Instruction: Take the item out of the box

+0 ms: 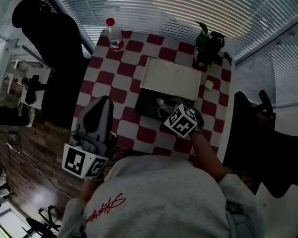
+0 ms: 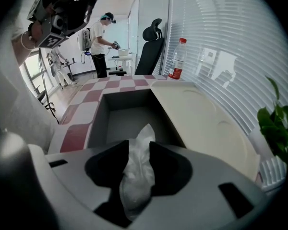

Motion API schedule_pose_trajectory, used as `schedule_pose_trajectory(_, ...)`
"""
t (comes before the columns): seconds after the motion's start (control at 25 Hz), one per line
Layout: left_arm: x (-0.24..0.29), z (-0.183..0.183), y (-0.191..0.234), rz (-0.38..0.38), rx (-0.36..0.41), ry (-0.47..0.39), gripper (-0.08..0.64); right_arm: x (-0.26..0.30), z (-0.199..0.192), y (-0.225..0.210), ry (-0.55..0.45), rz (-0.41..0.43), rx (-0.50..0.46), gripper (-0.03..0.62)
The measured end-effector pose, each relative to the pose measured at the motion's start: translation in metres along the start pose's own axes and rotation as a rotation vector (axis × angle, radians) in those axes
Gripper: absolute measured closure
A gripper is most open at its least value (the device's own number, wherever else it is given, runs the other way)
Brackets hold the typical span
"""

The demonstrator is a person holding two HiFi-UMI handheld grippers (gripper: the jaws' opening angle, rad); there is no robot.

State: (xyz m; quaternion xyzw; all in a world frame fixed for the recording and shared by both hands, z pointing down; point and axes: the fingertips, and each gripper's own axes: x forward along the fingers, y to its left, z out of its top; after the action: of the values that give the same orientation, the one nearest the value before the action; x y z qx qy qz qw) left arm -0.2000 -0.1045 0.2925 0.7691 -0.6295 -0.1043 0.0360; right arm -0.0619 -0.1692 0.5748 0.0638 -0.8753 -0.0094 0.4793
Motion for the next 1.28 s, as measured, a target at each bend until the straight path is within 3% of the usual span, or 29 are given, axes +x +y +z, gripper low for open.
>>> schedule_pose_trajectory(1.28, 0.0068, -0.0060, -0.0012, -0.013, -0.013, 0.010, 0.543, 0.0077, -0.0036, 0.0013, 0.047, 0.028, 0.016, 0.483)
